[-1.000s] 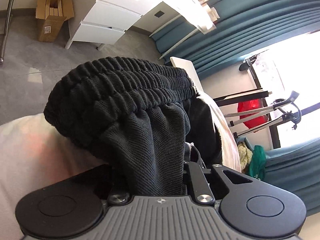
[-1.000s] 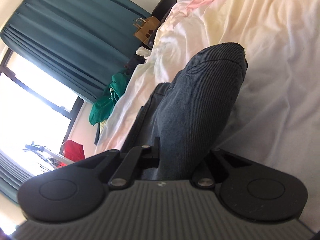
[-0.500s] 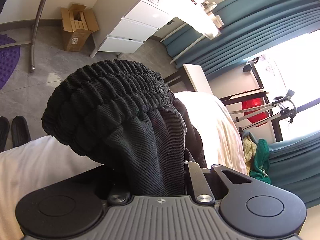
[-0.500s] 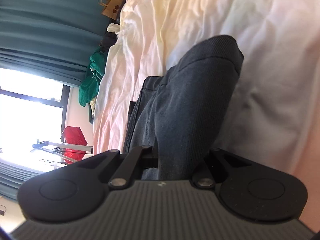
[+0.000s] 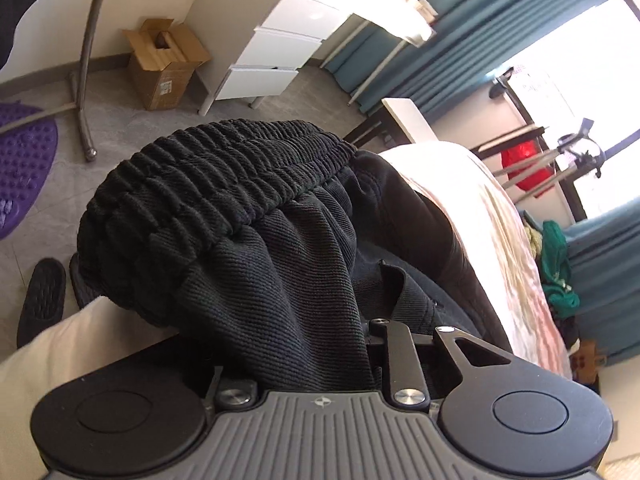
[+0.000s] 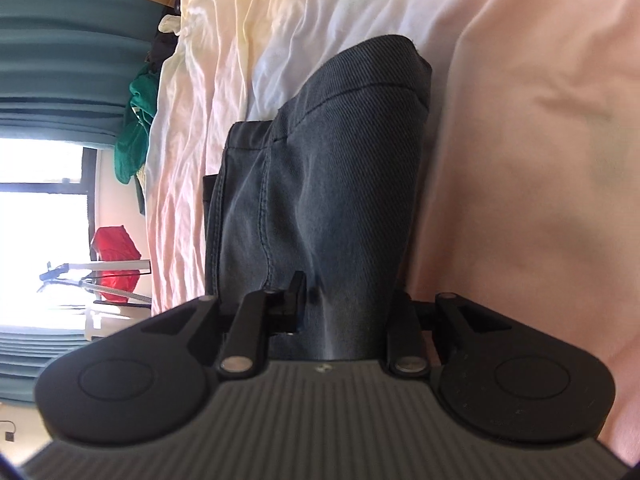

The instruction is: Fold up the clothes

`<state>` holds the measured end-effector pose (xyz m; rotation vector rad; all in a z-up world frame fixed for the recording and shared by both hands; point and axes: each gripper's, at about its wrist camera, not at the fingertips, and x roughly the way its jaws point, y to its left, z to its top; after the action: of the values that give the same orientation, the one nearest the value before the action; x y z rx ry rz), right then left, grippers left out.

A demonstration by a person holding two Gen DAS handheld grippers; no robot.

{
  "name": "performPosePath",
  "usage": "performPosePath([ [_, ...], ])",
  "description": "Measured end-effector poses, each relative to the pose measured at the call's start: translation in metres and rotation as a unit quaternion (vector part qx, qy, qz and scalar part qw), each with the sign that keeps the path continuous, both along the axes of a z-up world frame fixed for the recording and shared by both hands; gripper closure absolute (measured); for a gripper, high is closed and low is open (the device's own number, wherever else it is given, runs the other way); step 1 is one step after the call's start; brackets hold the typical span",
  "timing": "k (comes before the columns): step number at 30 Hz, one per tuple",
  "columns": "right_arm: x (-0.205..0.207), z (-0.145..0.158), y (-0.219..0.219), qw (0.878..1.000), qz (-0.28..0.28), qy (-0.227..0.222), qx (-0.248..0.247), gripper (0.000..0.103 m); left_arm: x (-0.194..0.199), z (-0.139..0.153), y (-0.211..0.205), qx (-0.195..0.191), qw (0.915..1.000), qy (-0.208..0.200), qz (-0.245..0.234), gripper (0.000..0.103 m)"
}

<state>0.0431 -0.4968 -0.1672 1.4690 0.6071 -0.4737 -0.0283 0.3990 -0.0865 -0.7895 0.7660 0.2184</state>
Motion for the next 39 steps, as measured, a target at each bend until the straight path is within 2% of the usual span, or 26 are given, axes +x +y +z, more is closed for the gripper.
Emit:
performPosePath([
  [2, -0.001, 0.003, 0.004, 1.0, 0.006, 0.002, -0.004, 0.06, -0.009, 0.002, -0.004, 0.006, 0.9999, -0.002, -0.013, 0.062],
  [4, 0.001, 0.011, 0.008, 0.999, 0.017, 0.02, -0.034, 0.06, -0.019, 0.006, -0.007, 0.008, 0.9998, 0.002, -0.017, 0.049],
  [7, 0.005, 0.02, 0.012, 0.997, 0.029, 0.031, -0.069, 0.057, -0.042, 0.015, -0.018, 0.031, 0.9992, -0.016, -0.021, 0.04],
  [9, 0.006, 0.026, 0.017, 0.995, 0.036, 0.034, -0.087, 0.033, -0.058, 0.023, -0.028, 0.061, 0.9972, -0.031, -0.029, 0.034],
  [11, 0.005, 0.032, 0.021, 0.993, 0.038, 0.04, -0.105, 0.024, -0.072, 0.034, -0.039, 0.113, 0.9924, -0.036, -0.034, 0.026],
  [12, 0.005, 0.034, 0.023, 0.992, 0.038, 0.044, -0.113, 0.023, -0.076, 0.043, -0.048, 0.151, 0.9866, -0.047, -0.039, 0.02],
  [15, 0.002, 0.035, 0.025, 0.991, 0.032, 0.051, -0.119, 0.023, -0.082, 0.069, -0.071, 0.231, 0.9675, -0.075, -0.07, 0.015],
  [18, 0.001, 0.032, 0.026, 0.991, 0.027, 0.065, -0.113, 0.023, -0.073, 0.094, -0.097, 0.264, 0.9537, -0.101, -0.104, 0.008],
  [23, 0.005, 0.034, 0.028, 0.989, 0.031, 0.071, -0.128, 0.023, -0.029, 0.123, -0.166, 0.289, 0.9289, -0.132, -0.19, 0.008],
  [25, 0.008, 0.035, 0.029, 0.987, 0.033, 0.071, -0.139, 0.023, -0.006, 0.127, -0.202, 0.292, 0.9165, -0.137, -0.237, 0.008],
  [27, 0.009, 0.035, 0.03, 0.986, 0.029, 0.075, -0.146, 0.023, 0.014, 0.124, -0.241, 0.291, 0.9004, -0.147, -0.288, 0.008],
  [31, 0.01, 0.033, 0.03, 0.986, 0.019, 0.073, -0.151, 0.023, 0.06, 0.11, -0.32, 0.296, 0.8607, -0.152, -0.385, 0.008],
  [34, 0.013, 0.033, 0.032, 0.984, 0.018, 0.076, -0.161, 0.022, 0.091, 0.095, -0.379, 0.306, 0.8302, -0.153, -0.44, 0.008],
  [36, 0.015, 0.032, 0.035, 0.982, 0.014, 0.08, -0.172, 0.022, 0.105, 0.082, -0.413, 0.318, 0.8087, -0.156, -0.469, 0.008],
  [39, 0.015, 0.033, 0.036, 0.982, 0.001, 0.076, -0.175, 0.021, 0.136, 0.06, -0.466, 0.336, 0.7845, -0.16, -0.496, 0.008],
])
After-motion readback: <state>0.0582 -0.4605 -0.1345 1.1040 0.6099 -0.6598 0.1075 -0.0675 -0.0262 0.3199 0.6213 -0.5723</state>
